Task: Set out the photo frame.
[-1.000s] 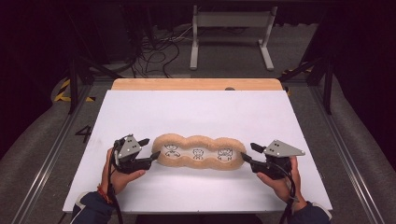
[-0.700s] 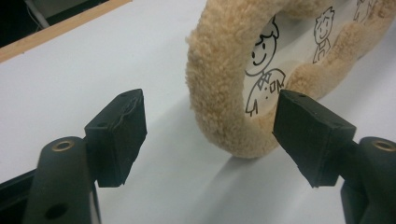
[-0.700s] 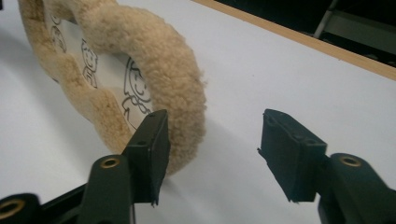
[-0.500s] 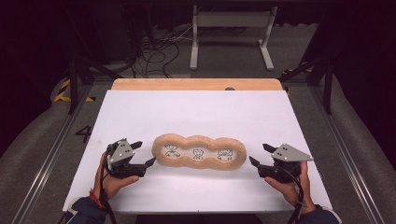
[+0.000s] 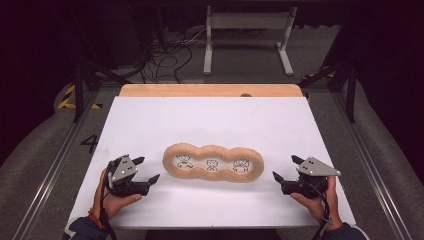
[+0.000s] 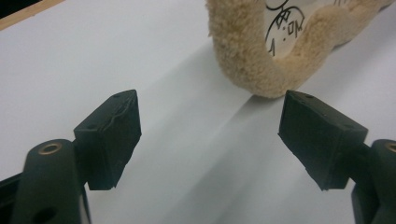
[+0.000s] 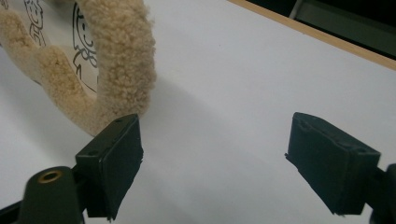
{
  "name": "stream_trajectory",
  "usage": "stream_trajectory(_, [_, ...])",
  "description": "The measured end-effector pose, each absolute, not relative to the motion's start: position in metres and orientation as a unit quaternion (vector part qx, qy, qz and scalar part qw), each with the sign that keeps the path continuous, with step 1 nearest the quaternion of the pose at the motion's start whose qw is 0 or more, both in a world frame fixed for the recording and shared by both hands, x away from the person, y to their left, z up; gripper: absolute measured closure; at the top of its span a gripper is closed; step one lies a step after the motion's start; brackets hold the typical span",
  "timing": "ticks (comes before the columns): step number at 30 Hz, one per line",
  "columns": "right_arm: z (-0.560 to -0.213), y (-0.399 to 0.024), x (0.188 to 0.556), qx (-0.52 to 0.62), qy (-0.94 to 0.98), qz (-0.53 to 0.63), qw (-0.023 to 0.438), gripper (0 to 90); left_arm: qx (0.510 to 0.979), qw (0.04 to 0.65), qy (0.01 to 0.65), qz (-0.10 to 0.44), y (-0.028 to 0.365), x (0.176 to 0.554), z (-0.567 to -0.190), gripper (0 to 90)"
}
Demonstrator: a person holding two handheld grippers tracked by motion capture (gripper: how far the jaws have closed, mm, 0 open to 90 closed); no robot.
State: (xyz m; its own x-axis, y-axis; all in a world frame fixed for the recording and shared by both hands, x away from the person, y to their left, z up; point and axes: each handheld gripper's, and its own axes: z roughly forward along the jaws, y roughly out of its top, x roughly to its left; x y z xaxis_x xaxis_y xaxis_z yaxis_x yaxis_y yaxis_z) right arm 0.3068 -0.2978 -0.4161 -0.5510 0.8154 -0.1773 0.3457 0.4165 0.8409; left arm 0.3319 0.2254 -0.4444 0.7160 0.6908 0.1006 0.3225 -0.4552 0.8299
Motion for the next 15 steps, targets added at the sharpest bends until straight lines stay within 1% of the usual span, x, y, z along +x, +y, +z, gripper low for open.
stream_trajectory(3, [-0.419, -0.302, 0.307, 0.375, 0.782, 0.399, 0.297, 16.4, 0.815, 0.435, 0.315, 0.217, 0.232, 0.33, -0.447, 17.6])
stream_trajectory(7, [-0.426, -0.308, 0.305, 0.373, 0.779, 0.404, 0.302, 14.5, 0.821, 0.428, 0.316, 0.207, 0.24, 0.332, -0.456, 13.0])
stream_trajectory(11, [-0.431, -0.314, 0.303, 0.373, 0.776, 0.409, 0.301, 12.5, 0.82, 0.431, 0.32, 0.201, 0.246, 0.332, -0.459, 10.3])
stream_trajectory(15, [-0.437, -0.322, 0.298, 0.377, 0.776, 0.405, 0.301, 10.9, 0.825, 0.414, 0.325, 0.204, 0.252, 0.328, -0.463, 8.9])
